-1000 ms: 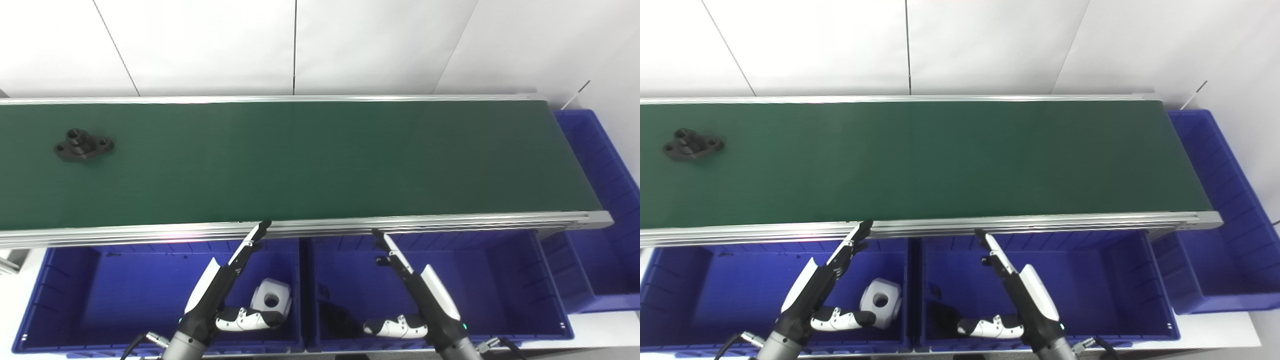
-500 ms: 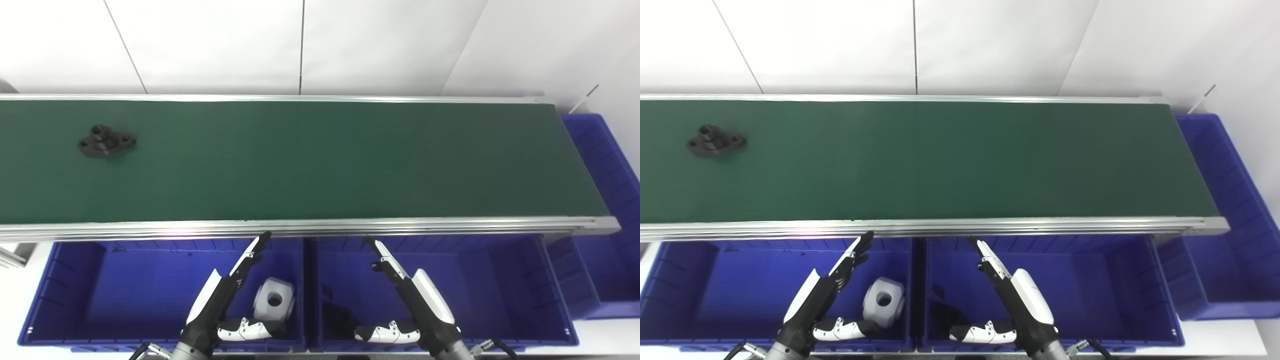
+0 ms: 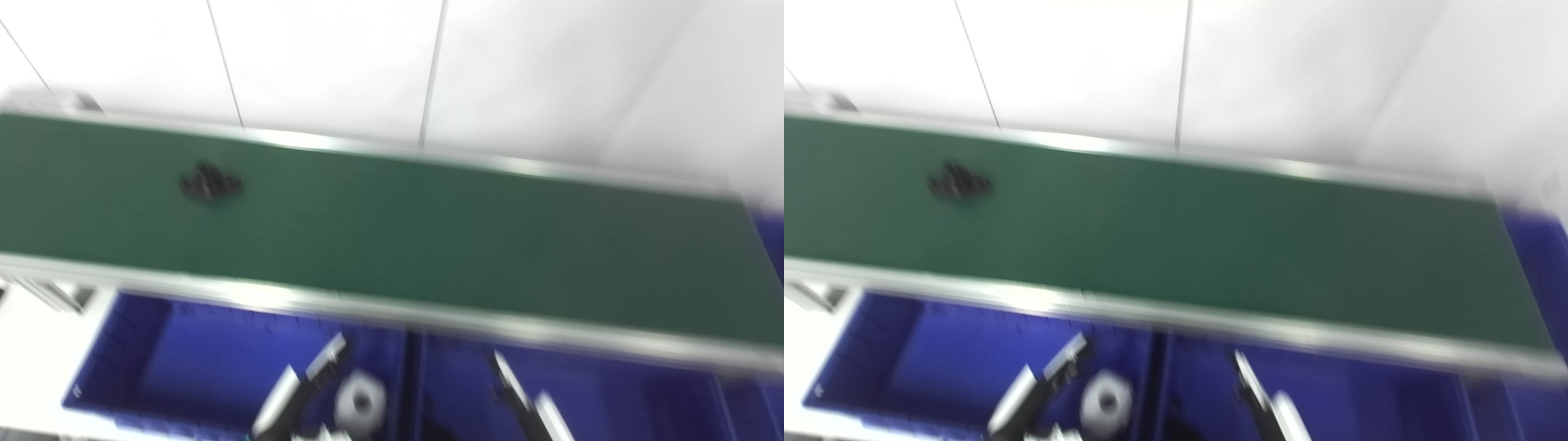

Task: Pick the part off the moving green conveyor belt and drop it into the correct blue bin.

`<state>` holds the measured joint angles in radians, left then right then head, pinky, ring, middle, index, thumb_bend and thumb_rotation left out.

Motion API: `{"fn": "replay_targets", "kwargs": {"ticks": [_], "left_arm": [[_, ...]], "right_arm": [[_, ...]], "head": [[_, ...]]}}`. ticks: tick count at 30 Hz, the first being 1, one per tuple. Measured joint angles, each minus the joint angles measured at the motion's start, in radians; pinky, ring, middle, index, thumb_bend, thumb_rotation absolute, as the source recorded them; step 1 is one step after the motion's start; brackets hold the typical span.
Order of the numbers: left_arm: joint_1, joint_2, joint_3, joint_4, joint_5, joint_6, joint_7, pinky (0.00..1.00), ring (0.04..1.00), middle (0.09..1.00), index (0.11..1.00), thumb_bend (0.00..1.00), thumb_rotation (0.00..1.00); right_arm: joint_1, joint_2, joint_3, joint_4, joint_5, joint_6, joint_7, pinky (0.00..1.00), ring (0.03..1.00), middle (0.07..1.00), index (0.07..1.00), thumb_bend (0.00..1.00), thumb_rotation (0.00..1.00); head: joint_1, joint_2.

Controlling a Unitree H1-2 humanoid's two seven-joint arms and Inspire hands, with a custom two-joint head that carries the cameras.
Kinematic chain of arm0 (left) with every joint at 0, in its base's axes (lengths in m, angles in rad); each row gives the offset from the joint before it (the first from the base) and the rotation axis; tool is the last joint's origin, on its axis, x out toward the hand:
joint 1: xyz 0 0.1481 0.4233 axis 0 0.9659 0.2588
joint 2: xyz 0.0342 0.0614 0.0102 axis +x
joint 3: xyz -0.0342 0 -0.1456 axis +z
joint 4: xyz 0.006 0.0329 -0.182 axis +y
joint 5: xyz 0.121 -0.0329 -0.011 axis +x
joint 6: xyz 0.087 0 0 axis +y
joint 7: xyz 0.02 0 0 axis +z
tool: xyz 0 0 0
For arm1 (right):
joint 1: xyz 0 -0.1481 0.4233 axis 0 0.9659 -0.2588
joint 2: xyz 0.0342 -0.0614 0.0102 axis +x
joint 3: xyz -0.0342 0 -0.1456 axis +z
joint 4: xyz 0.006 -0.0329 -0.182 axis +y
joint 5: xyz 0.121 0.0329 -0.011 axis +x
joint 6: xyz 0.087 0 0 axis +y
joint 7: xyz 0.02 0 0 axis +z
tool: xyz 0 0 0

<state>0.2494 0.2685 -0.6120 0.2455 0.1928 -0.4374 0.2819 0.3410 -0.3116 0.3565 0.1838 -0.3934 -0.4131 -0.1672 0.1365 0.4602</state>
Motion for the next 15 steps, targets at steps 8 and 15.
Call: {"fn": "replay_targets", "kwargs": {"ticks": [8,15], "left_arm": [[-0.076,0.040,-0.138,0.070,0.033,0.000,0.203,0.79,0.878,0.902,0.876,0.87,0.53],[-0.128,0.053,-0.218,0.107,0.030,0.000,0.308,0.77,0.867,0.897,0.864,0.87,0.53]], "right_arm": [[-0.033,-0.019,0.072,0.071,0.021,-0.003,-0.101,0.75,0.951,1.000,1.000,0.97,0.68],[-0.066,-0.035,0.136,0.092,0.037,-0.004,-0.202,0.77,0.924,0.998,1.000,0.96,0.61]], "head": [[-0.009,-0.058],[-0.015,-0.083]]}}
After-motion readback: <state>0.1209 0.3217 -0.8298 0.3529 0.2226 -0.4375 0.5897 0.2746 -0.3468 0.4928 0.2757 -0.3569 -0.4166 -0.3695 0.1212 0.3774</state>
